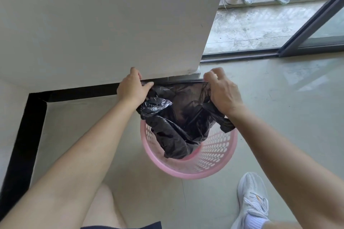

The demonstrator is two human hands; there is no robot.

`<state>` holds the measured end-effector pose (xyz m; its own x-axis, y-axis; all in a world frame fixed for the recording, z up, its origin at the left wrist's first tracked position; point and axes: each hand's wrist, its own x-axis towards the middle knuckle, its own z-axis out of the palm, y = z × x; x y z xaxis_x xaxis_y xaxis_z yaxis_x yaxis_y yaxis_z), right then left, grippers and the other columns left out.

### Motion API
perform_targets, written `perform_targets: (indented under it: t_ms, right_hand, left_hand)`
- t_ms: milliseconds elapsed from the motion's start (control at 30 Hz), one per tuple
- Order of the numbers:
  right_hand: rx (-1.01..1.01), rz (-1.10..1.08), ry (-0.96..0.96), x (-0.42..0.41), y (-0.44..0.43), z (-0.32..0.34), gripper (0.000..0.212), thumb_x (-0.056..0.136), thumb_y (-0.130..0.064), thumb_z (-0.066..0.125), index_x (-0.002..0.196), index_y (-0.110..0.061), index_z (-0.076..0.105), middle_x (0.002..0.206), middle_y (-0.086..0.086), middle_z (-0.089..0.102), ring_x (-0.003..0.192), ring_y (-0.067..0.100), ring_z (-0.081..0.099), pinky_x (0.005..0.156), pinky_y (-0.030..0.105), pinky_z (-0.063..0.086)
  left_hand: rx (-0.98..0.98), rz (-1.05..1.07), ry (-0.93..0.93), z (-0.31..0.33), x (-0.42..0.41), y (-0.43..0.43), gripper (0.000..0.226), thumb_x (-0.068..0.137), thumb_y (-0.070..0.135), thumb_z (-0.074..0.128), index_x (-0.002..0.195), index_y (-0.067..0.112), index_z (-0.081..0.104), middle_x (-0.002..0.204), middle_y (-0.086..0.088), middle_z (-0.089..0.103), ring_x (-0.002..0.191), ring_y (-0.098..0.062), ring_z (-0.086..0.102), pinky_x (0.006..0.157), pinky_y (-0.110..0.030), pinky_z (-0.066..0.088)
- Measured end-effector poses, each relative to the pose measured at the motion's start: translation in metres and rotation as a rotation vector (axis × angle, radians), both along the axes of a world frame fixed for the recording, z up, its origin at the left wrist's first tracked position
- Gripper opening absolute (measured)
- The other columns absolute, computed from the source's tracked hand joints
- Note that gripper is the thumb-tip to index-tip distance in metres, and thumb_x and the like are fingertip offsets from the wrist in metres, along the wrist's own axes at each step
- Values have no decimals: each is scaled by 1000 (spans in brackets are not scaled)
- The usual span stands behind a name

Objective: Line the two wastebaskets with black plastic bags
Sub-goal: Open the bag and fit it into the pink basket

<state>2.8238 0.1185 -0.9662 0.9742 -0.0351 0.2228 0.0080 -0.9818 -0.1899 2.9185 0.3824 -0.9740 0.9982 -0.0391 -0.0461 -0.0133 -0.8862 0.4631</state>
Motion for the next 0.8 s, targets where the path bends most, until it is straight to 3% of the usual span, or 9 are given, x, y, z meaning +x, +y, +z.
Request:
perform_targets:
  t_ms: [133,233,300,400,500,567,633,700,800]
  right_hand:
    - [-118,118,74,3,-2,-11,21,89,-10,56,102,-23,65,125,5,55,102,29,56,61,37,45]
    - [70,2,85,6,8,-18,28,90,-31,47,109,-21,65,113,3,61,101,27,55,79,38,44]
    - [126,-9,84,9,14,-20,28,87,-34,48,109,-19,58,106,4,60,95,27,56,76,36,42]
    - [109,22,155,15,18,-20,34,92,-35,45,123,-22,49,111,7,59,97,30,59,72,37,42]
    - [26,-12,321,17,16,-19,44,92,-41,43,134,-30,44,116,7,59,103,31,59,73,39,44]
    - [-16,-70,377,15,9,-17,42,88,-49,47,125,-31,52,109,6,63,98,31,62,71,37,43]
    - [-47,-170,479,9,-4,-16,40,82,-63,51,93,-25,59,92,4,64,88,28,61,68,35,42]
    - [-4,-260,647,0,-18,-16,56,78,-74,52,72,-19,53,79,2,59,80,27,57,66,34,44]
    - [190,-344,725,-15,-31,-16,61,76,-75,57,73,-14,60,76,4,63,81,28,62,67,35,50]
  left_hand:
    - [231,-113,115,-4,2,-6,26,80,38,74,92,20,60,111,-9,54,101,-31,54,82,-40,43]
    - [347,-121,-183,4,0,-11,16,89,30,64,96,16,66,106,-12,61,102,-35,53,83,-43,39]
    - [277,-195,-345,9,-8,-21,19,94,28,52,96,13,64,99,-12,65,94,-36,55,76,-42,39]
    - [218,-409,-180,3,-32,-42,31,91,36,56,114,15,53,104,-8,65,94,-36,60,71,-42,42]
    - [252,-436,-19,-19,-45,-37,42,87,14,57,127,18,43,105,-11,64,90,-38,62,62,-38,40]
    - [186,-330,-9,-28,-47,-24,31,89,20,57,120,19,49,95,-12,67,86,-40,63,61,-35,38]
    - [139,-199,16,-33,-48,-14,22,92,32,55,111,20,54,90,-14,68,85,-40,63,61,-34,37]
    - [124,-135,27,-35,-52,-11,20,93,34,54,109,20,55,85,-14,65,83,-40,62,62,-35,36]
    - [108,-59,67,-34,-54,-19,15,94,29,54,103,17,55,78,-10,57,77,-37,57,61,-35,35]
